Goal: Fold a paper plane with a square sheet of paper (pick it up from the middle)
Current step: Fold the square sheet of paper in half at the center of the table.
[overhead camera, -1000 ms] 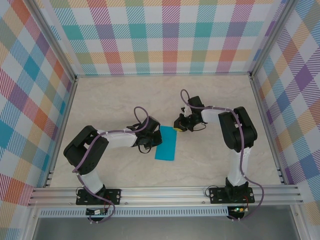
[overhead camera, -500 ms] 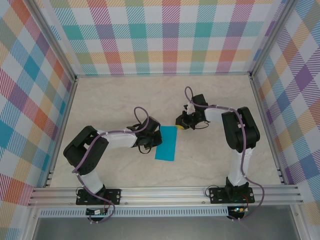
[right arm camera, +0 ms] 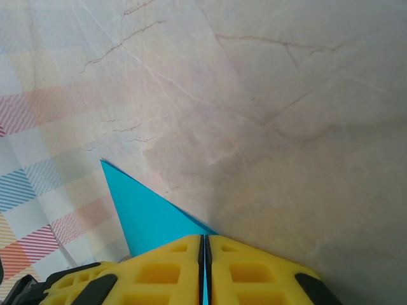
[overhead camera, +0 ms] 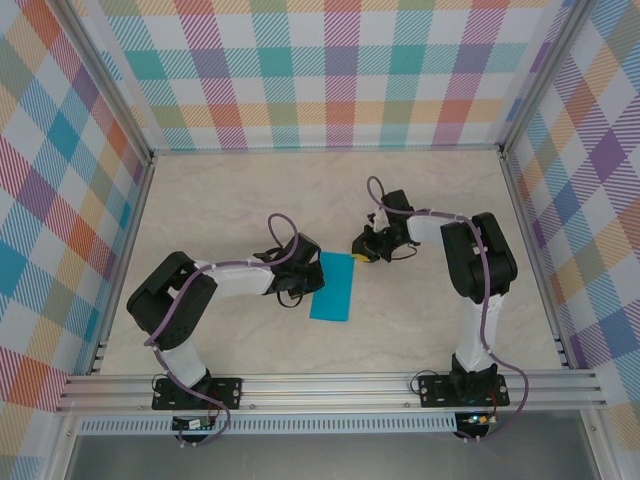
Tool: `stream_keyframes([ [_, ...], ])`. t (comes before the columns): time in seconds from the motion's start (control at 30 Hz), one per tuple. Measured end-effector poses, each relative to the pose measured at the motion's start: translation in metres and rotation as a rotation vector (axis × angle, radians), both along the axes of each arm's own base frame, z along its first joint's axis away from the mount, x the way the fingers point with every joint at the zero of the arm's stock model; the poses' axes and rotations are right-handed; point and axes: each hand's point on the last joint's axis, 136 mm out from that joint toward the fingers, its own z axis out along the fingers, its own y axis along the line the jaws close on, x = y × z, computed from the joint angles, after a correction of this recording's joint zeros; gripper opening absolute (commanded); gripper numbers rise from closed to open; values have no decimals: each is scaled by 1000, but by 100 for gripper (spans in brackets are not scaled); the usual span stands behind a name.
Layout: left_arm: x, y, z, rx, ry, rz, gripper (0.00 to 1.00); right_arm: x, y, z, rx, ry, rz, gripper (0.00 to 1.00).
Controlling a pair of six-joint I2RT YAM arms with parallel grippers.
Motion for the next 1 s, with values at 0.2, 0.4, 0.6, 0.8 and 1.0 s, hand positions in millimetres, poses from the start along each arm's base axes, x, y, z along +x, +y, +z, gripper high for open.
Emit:
stream_keyframes([
  [0.2, 0, 0, 0, 1, -1, 0, 0, -8, -2, 35, 28, -51, -1, 10],
  [0.4, 0, 0, 0, 3, -1, -2, 0, -54, 0, 60, 110, -99, 27, 7],
  [0.6, -1, 0, 0, 10, -10, -15, 0, -128, 8, 27, 112, 29, 97, 7],
  [0.8, -2, 1, 1, 31, -7, -33, 0, -171, 34, 28, 123, 25, 228, 7],
  [1.0, -3, 2, 1, 40, -2, -39, 0, -171, 35, 24, 123, 16, 232, 8],
])
